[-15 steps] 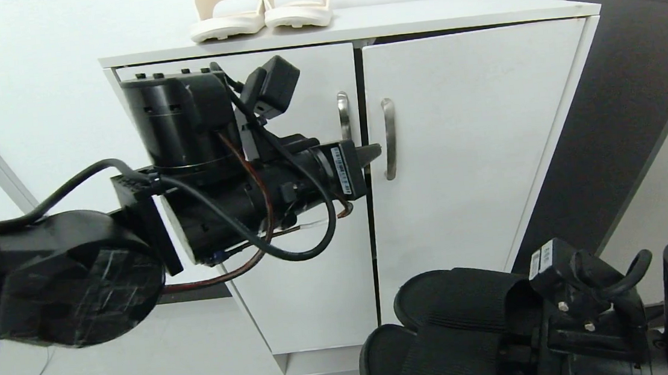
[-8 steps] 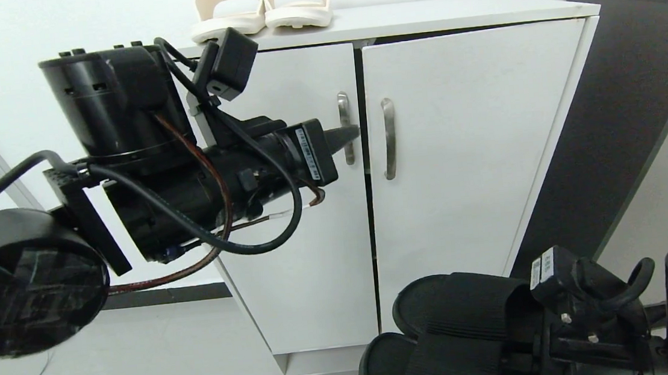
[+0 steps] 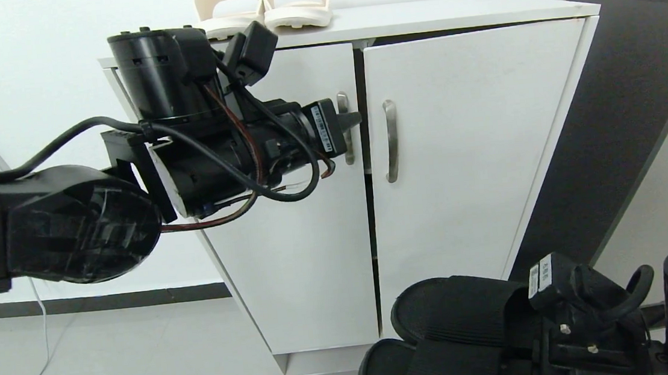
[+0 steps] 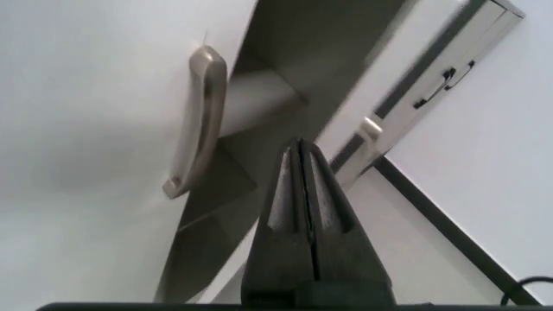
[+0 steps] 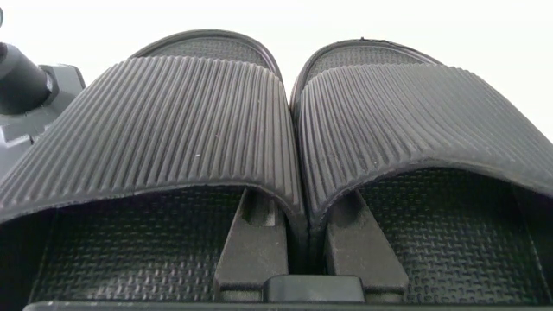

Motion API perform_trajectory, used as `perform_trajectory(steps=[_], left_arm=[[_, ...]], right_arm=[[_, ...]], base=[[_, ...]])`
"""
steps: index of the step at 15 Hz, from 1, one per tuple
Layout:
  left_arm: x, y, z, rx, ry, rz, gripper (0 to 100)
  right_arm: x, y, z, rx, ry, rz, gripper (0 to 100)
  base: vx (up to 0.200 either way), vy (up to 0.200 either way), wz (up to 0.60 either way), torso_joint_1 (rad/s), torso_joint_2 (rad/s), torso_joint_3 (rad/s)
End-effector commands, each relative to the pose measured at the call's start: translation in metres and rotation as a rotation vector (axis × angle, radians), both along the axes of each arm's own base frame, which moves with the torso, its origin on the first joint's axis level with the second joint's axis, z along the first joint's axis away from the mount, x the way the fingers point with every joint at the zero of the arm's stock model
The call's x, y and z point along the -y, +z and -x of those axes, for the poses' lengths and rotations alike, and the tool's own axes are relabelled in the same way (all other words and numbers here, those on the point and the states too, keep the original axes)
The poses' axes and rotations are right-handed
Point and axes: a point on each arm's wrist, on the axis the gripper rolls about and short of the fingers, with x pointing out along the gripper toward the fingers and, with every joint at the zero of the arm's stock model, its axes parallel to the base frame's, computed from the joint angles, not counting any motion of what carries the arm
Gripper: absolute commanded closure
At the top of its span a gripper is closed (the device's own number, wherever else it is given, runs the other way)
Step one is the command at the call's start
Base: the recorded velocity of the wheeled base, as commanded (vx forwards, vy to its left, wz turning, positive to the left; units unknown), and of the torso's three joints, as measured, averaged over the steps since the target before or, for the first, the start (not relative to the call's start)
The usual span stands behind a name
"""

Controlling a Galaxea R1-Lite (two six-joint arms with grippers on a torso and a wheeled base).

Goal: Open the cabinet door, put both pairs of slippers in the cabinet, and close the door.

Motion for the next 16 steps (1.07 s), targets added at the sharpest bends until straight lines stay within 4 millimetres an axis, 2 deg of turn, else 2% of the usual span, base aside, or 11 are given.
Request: perform_trajectory(steps=[1,10,15,16], left_arm=[[0.002,0.0,-0.006,-0.002,0.007,-0.001,100],[0.021,0.001,-0.035,-0.021,0.015,0.027,100],[0.023,0.001,-0.038,-0.019,0.013,0.032,100],[0.024,0.002,-0.037,-0.017,0.01,0.033,100]], right_arm=[[0.0,-0.002,0.0,0.0,0.003,0.01,100],[-0.001,-0.005,-0.001,-0.007,0.004,0.02,100],[-0.004,-0.007,0.003,-0.014,0.023,0.028,100],[-0.005,-0.007,0.004,-0.015,0.029,0.029,100]], base=[[0.0,0.0,0.0,0.0,0.0,0.0],[0.0,0.0,0.0,0.0,0.0,0.0],[0.0,0.0,0.0,0.0,0.0,0.0],[-0.2,0.0,0.0,0.002,0.0,-0.002]])
